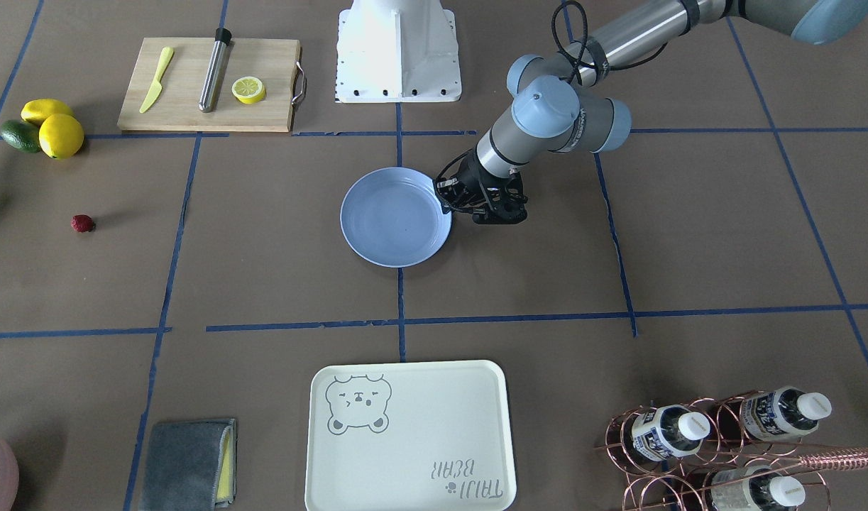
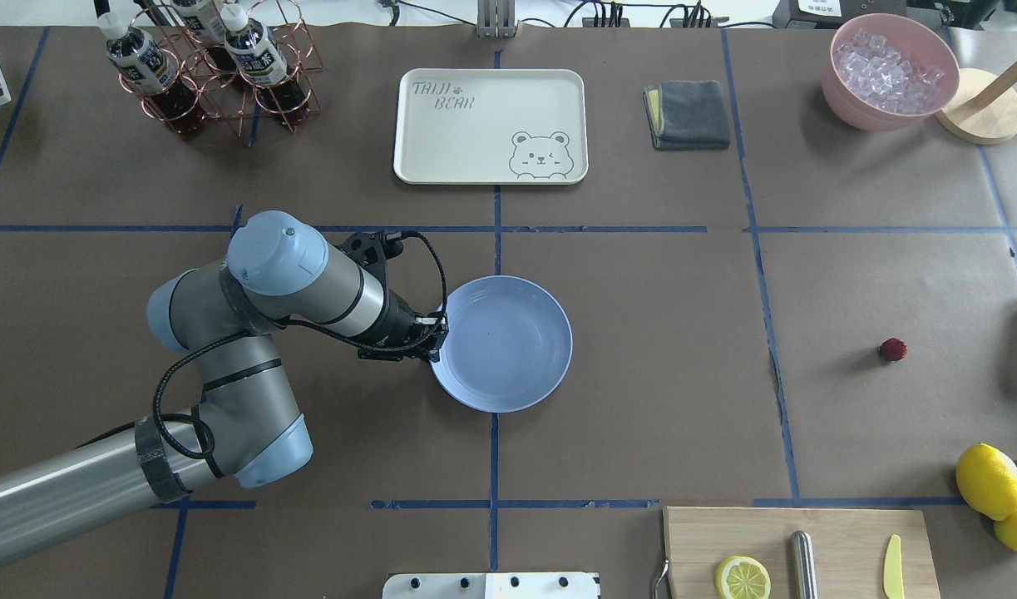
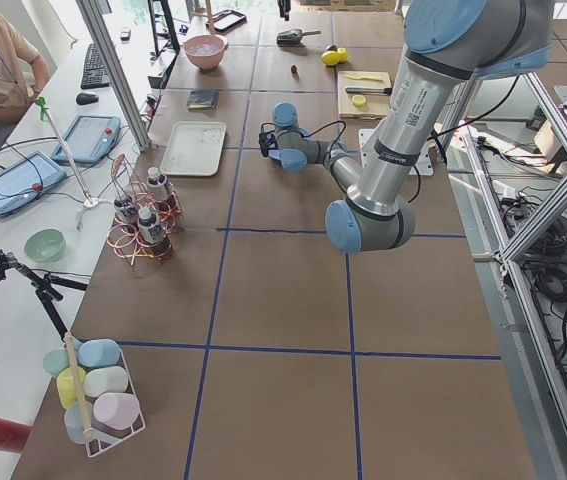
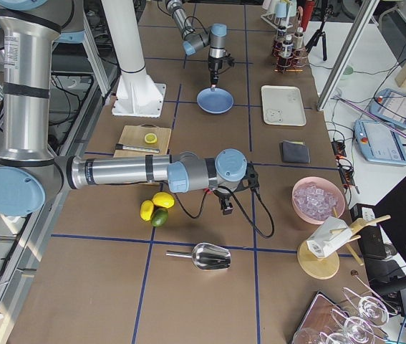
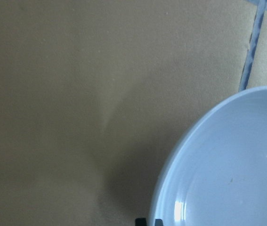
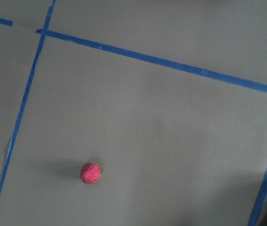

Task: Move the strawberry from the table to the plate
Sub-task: 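Slide the blue plate with the left gripper toward the table center, then lower the right gripper onto the red strawberry and grasp it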

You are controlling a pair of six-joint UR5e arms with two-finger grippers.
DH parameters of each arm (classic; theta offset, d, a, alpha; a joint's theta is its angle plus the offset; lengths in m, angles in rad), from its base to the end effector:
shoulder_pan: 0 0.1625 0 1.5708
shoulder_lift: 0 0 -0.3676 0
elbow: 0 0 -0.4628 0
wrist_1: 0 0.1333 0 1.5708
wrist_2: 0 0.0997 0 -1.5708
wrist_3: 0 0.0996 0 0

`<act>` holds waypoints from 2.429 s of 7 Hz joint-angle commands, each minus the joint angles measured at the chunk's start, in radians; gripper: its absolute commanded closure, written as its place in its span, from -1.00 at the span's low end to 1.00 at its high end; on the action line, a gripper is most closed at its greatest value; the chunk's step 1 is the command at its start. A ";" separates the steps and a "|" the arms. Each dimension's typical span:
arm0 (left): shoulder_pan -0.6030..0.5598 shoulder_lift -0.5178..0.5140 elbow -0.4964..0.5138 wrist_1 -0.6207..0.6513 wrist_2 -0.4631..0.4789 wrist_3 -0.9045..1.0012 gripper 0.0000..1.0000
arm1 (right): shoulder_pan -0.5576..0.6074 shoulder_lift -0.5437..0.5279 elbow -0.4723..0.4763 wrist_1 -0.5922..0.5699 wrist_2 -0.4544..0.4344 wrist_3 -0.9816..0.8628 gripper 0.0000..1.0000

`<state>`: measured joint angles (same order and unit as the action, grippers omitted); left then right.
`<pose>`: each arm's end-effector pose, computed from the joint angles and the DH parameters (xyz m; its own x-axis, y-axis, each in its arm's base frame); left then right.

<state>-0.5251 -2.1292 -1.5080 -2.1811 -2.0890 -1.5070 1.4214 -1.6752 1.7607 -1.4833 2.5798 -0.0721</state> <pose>0.5843 -0.4356 0.2038 0.3905 -0.1622 -0.9062 0.0275 0.9860 -0.1646 -0.0304 -0.5315 0.5237 0.4932 -0.2929 0.8191 0.1826 0.9555 0.2317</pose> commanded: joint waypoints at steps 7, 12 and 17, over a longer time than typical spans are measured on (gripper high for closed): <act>-0.018 0.011 -0.049 -0.045 0.001 -0.005 -0.54 | -0.499 -0.063 0.017 0.494 -0.363 0.900 -0.99; -0.018 0.012 -0.049 -0.046 0.001 -0.004 -0.59 | -0.595 -0.051 -0.023 0.499 -0.495 0.933 -0.83; -0.018 0.014 -0.049 -0.046 0.001 -0.002 -0.60 | -0.595 -0.035 -0.030 0.499 -0.526 0.933 -0.14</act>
<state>-0.5430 -2.1154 -1.5570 -2.2273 -2.0878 -1.5106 0.8256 -1.7126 1.7315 -0.9848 2.0602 0.8609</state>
